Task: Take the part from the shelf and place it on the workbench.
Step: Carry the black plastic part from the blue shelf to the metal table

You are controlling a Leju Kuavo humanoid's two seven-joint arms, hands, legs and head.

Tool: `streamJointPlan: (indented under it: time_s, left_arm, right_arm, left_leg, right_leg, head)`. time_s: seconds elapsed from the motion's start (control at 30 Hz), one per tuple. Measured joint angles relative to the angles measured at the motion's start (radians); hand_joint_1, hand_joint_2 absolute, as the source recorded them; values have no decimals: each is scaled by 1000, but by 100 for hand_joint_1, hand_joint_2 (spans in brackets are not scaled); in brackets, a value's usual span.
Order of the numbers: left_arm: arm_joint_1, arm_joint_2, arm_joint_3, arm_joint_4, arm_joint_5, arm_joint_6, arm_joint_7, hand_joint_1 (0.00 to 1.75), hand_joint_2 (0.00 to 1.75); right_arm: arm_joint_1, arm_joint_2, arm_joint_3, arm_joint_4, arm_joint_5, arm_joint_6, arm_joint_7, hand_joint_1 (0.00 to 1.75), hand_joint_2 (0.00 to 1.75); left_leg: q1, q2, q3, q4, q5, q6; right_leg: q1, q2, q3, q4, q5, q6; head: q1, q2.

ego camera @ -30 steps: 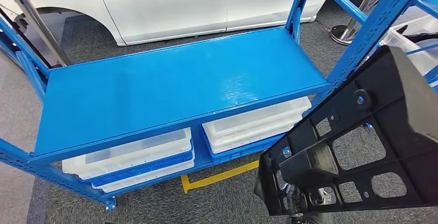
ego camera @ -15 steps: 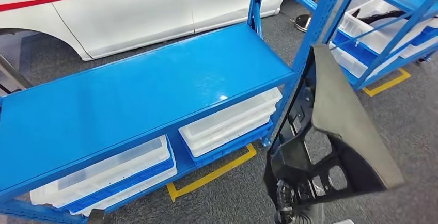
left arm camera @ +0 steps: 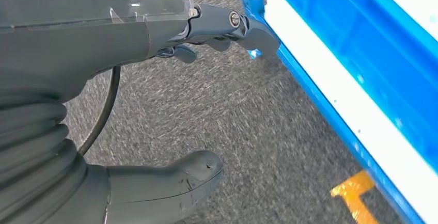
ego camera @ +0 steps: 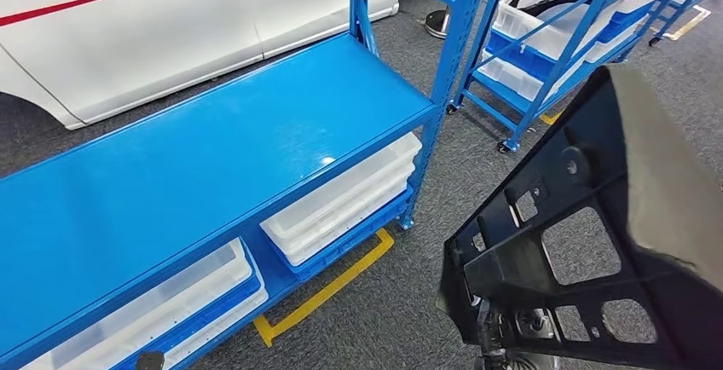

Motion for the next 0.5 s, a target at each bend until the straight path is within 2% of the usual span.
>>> streamJointPlan:
  time_s: [0.03,0.07,0.1,0.17,0.2,0.23,0.27,0.3,0.33,0.37,0.4,0.43,0.47,0.5]
  left_arm:
    - [2,-3,1,0,-8,5,7,0,175]
    - [3,-6,1,0,-15,9,13,0,175]
    - [3,-8,2,0,-23,13,17,0,175]
    - [2,-11,1,0,-39,21,22,0,175]
    - [3,-11,1,0,-48,25,24,0,175]
    - [4,-10,0,0,-57,28,26,0,175]
    - [5,-10,-3,0,-65,31,28,0,175]
    - [6,-9,-7,0,-73,33,29,0,175]
    - [5,-9,-11,0,-81,35,30,0,175]
    - [3,-9,-16,0,-87,38,31,0,175]
    - [1,-9,-19,0,-91,41,31,0,175]
    - [-2,-9,-23,0,-93,43,31,0,175]
    - [-6,-9,-27,0,-95,45,30,0,175]
    - [-10,-10,-31,0,-98,45,28,0,175]
  right_arm:
    - [1,6,-7,-6,5,4,0,175,175]
    - [3,12,-13,-11,10,6,0,175,175]
    - [6,17,-18,-14,14,7,-1,175,175]
    - [4,24,-22,-21,20,6,-1,175,175]
    - [0,26,-22,-23,21,6,-1,175,175]
    - [-3,27,-20,-25,20,4,-1,175,175]
    - [-6,27,-19,-25,20,2,-1,175,175]
    - [-7,27,-17,-25,20,0,0,175,175]
    - [-8,27,-15,-25,20,-3,0,175,175]
    - [-10,27,-12,-25,19,-5,0,175,175]
    - [-13,27,-8,-24,18,-6,0,175,175]
    - [-18,26,-3,-24,15,-8,0,175,175]
    - [-22,26,3,-24,12,-9,1,175,175]
    - [-26,24,9,-23,8,-11,1,175,175]
  left_leg:
    - [-1,11,3,-3,-2,-5]
    - [-2,21,8,-6,-4,-9]
    - [-2,17,12,-5,-9,-14]
    - [0,-26,-3,41,-42,-19]
    - [2,-56,-29,97,-70,-20]
    - [2,-75,-63,164,-100,-22]
    - [3,-83,-97,225,-120,-24]
    - [3,-87,-121,262,-122,-27]
    - [4,-88,-129,261,-103,-29]
    - [6,-89,-119,224,-67,-32]
    - [9,-98,-97,161,-26,-34]
    - [11,-114,-75,100,2,-35]
    - [12,-129,-59,56,19,-33]
    - [12,-141,-52,33,22,-30]
  right_leg:
    - [5,2,0,-4,-3,-5]
    - [4,15,1,-8,-1,-8]
    - [1,27,5,-17,2,-12]
    - [-6,47,17,-35,9,-22]
    - [-9,58,19,-39,10,-26]
    - [-9,69,20,-39,10,-30]
    - [-10,81,20,-37,9,-32]
    - [-10,93,20,-34,8,-32]
    - [-11,105,20,-31,6,-31]
    - [-13,117,21,-25,3,-28]
    - [-15,128,20,-17,-2,-24]
    - [-15,138,16,-7,-7,-19]
    - [-16,148,10,3,-11,-13]
    - [-15,156,4,10,-12,-7]
  head:
    - [0,0]
    - [0,0]
    - [0,0]
    - [-1,0]
    - [-1,0]
    - [-1,0]
    - [-1,0]
    - [-1,0]
    - [-1,0]
    - [-1,0]
    - [-1,0]
    - [-1,0]
    - [-1,0]
    - [-1,0]
